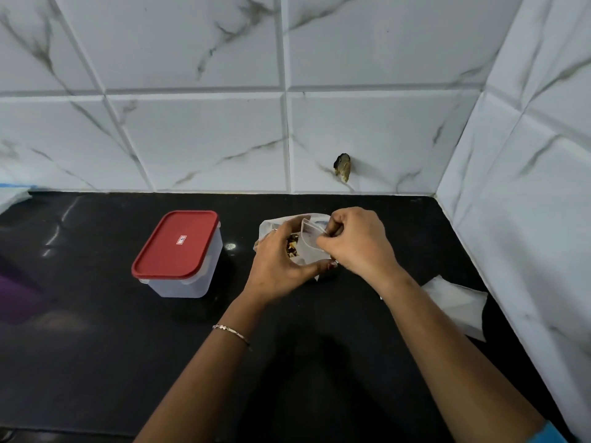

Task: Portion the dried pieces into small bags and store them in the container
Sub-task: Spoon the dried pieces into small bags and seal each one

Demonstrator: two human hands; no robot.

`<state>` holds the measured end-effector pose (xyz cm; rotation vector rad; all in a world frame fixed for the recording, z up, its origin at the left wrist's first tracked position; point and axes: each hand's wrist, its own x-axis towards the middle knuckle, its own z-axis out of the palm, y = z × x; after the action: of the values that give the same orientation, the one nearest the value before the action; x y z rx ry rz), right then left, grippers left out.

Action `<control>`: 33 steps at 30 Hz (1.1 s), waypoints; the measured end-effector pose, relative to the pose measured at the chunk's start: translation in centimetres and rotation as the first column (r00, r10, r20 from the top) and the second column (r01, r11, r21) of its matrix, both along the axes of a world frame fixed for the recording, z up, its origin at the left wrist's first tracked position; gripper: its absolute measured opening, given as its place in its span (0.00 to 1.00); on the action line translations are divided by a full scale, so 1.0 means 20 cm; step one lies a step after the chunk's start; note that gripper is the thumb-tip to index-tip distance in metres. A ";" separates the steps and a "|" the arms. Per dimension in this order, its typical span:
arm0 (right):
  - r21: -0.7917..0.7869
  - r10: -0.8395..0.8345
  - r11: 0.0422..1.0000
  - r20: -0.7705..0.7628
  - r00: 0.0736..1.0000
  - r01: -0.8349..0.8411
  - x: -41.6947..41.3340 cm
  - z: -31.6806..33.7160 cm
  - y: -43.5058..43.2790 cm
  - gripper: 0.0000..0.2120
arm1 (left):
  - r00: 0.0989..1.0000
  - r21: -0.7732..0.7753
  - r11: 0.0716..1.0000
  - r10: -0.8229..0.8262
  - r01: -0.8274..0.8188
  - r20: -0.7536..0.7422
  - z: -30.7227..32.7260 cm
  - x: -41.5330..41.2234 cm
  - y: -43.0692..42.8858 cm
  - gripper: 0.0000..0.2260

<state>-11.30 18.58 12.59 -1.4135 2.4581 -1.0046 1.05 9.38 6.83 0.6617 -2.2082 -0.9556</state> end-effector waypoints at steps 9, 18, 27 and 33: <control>-0.024 -0.032 0.999 0.156 0.987 0.036 -0.04 -0.02 0.05 0.10 | 0.997 0.133 0.991 0.006 0.005 -0.082 -0.05 -0.02 0.02 0.28; 0.070 -0.366 0.930 0.268 0.891 0.361 -0.39 -0.41 0.15 0.05 | 0.994 0.302 0.951 0.086 -0.060 -0.072 -0.20 -0.03 -0.01 0.25; 0.337 -0.390 0.868 0.011 0.921 0.364 -0.42 -0.77 0.18 0.12 | 0.991 0.359 0.928 0.126 -0.102 -0.043 -0.27 0.03 0.00 0.27; 0.295 -0.350 0.864 -0.232 0.907 0.409 -0.39 -0.77 0.20 0.08 | 0.984 0.387 0.914 0.161 -0.122 -0.069 -0.28 0.08 -0.01 0.26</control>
<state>-19.02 22.51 -2.91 -0.9592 2.9344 -0.4816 2.67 9.11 1.25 0.9162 -1.8707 -1.3278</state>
